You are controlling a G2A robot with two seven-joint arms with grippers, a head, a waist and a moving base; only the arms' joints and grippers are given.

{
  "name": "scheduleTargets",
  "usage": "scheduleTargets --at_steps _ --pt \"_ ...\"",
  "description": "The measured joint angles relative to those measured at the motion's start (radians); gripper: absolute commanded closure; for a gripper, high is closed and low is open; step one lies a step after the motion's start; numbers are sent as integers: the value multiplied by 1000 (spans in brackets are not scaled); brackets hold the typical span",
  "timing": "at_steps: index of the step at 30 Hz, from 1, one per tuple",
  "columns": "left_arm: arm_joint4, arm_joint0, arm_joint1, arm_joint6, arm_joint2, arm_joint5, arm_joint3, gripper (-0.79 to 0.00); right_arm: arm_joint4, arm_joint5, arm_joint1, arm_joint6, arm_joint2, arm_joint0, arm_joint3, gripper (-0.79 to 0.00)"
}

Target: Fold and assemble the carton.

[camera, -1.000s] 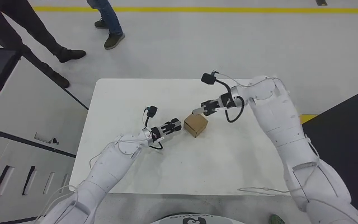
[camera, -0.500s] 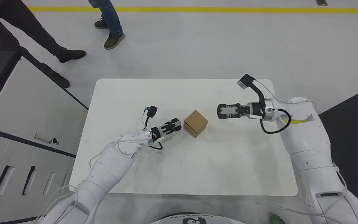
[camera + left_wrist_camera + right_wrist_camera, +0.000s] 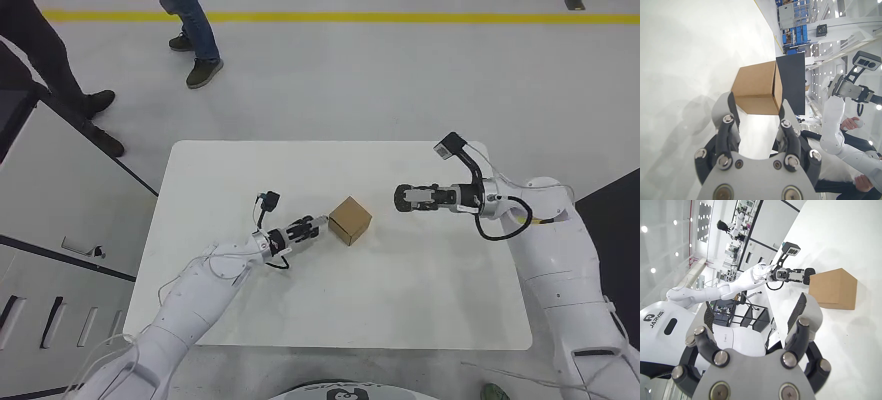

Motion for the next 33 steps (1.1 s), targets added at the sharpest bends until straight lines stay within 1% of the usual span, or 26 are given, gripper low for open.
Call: scheduleTargets --at_steps 4,5,8,10,11,13,17,19,20,21,22,23,26,27,29,32,33 --pt "83 47 10 75 -19 -140 -41 -785 0 0 0 0 0 0 0 -785" --pt "130 61 13 108 -24 -180 -58 -785 0 0 0 0 0 0 0 -785" --pt "286 92 18 209 -30 -254 -104 -785 0 0 0 0 0 0 0 -785" --pt "410 105 19 288 -34 -261 -128 -785 0 0 0 0 0 0 0 -785" --pt "490 113 19 348 -35 -252 -136 -785 0 0 0 0 0 0 0 -785" --pt "559 115 18 405 -36 -247 -138 -785 0 0 0 0 0 0 0 -785" --pt "519 114 18 365 -35 -247 -137 -785 0 0 0 0 0 0 0 -785" --pt "527 108 21 367 -39 -238 -147 -785 0 0 0 0 0 0 0 -785" --pt "562 104 23 391 -35 -204 -183 -785 0 0 0 0 0 0 0 -785" --pt "610 115 22 428 -20 -159 -224 -785 0 0 0 0 0 0 0 -785" --pt "677 136 21 473 -9 -109 -260 -785 0 0 0 0 0 0 0 -785" --pt "792 154 24 523 -7 -49 -281 -785 0 0 0 0 0 0 0 -785" --pt "1089 172 27 580 15 70 -296 -785 0 0 0 0 0 0 0 -785" --pt "1151 177 26 594 24 102 -301 -785 0 0 0 0 0 0 0 -785" --pt "1261 185 22 623 41 180 -307 -785 0 0 0 0 0 0 0 -785" --pt "1364 193 16 672 60 288 -314 -785 0 0 0 0 0 0 0 -785" --pt "1383 195 15 684 64 307 -315 -785 0 0 0 0 0 0 0 -785"
